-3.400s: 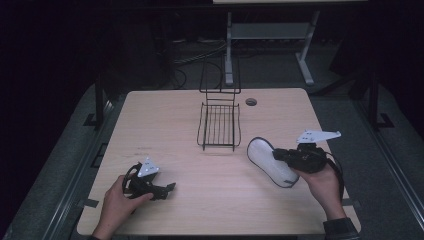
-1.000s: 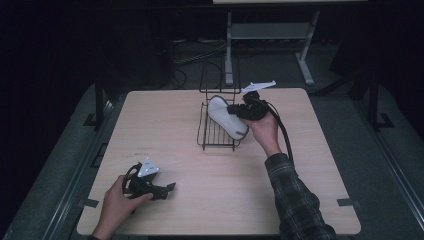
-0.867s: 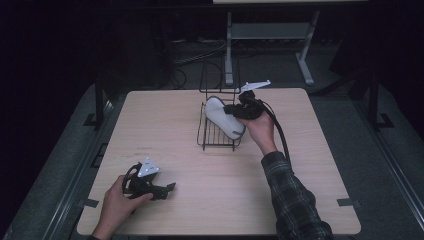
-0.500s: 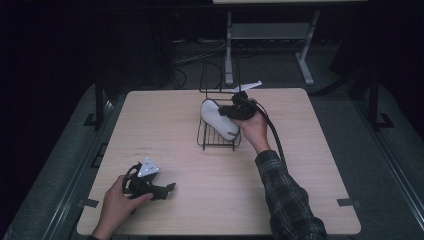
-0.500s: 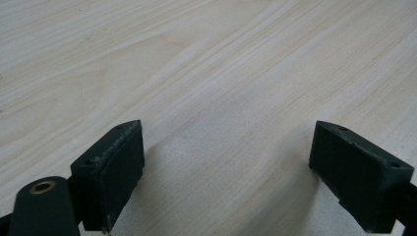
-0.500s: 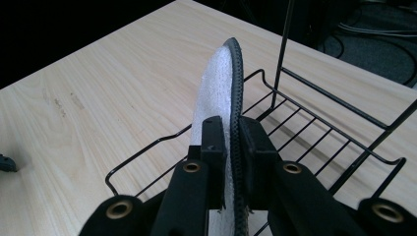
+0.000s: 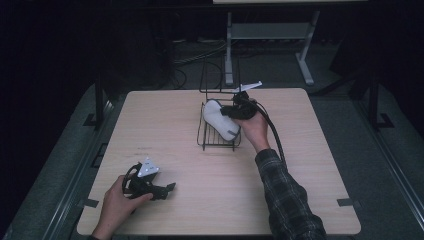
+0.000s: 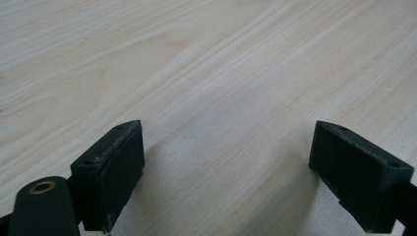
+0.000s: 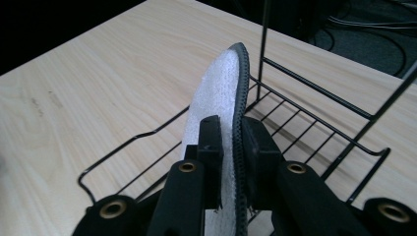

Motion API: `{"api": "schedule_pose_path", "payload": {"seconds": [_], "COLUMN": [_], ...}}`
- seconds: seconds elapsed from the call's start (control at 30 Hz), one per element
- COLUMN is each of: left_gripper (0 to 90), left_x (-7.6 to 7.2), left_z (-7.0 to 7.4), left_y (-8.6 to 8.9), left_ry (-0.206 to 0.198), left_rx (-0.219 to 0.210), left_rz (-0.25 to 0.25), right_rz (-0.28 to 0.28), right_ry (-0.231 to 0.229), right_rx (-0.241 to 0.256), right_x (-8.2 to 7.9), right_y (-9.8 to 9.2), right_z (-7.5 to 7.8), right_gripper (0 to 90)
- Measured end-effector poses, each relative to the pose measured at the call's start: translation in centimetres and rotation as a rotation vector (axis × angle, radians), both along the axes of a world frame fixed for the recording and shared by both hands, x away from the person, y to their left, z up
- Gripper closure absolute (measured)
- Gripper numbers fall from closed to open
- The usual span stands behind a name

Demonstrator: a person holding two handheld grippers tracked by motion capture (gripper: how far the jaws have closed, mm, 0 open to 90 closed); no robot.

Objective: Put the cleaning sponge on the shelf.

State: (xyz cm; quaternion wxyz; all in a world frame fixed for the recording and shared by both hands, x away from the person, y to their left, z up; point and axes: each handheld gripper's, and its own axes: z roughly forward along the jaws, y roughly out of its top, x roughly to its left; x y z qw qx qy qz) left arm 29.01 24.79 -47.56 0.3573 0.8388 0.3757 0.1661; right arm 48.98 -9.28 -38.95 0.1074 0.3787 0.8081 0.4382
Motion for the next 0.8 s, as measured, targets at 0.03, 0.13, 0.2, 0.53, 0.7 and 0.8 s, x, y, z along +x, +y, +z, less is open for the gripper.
{"api": "schedule_pose_path", "payload": {"seconds": [0.03,0.13,0.2,0.53,0.7,0.8], "left_gripper": [12.6,12.6,12.6,12.6,12.6,12.6], "left_x": [0.0,0.0,0.0,0.0,0.0,0.0], "left_z": [0.0,0.0,0.0,0.0,0.0,0.0], "left_y": [0.0,0.0,0.0,0.0,0.0,0.0], "left_ry": [0.001,0.002,0.003,0.002,0.002,0.002], "left_rx": [-0.002,-0.002,-0.004,-0.001,-0.003,-0.004], "left_rz": [-0.001,0.0,0.0,0.0,0.001,0.001], "right_rz": [-0.007,-0.021,-0.034,-0.075,-0.083,-0.088], "right_ry": [0.003,-0.001,-0.002,0.019,0.023,0.024], "right_rx": [-0.003,-0.012,-0.027,-0.037,-0.059,-0.078], "right_x": [0.1,0.3,0.4,1.1,1.2,1.2], "right_y": [0.0,-0.2,-0.2,-1.3,-1.4,-1.4], "right_z": [-0.1,-0.4,-0.7,-2.0,-2.4,-2.7], "right_gripper": [78.2,76.4,75.5,72.2,69.9,66.6]}}
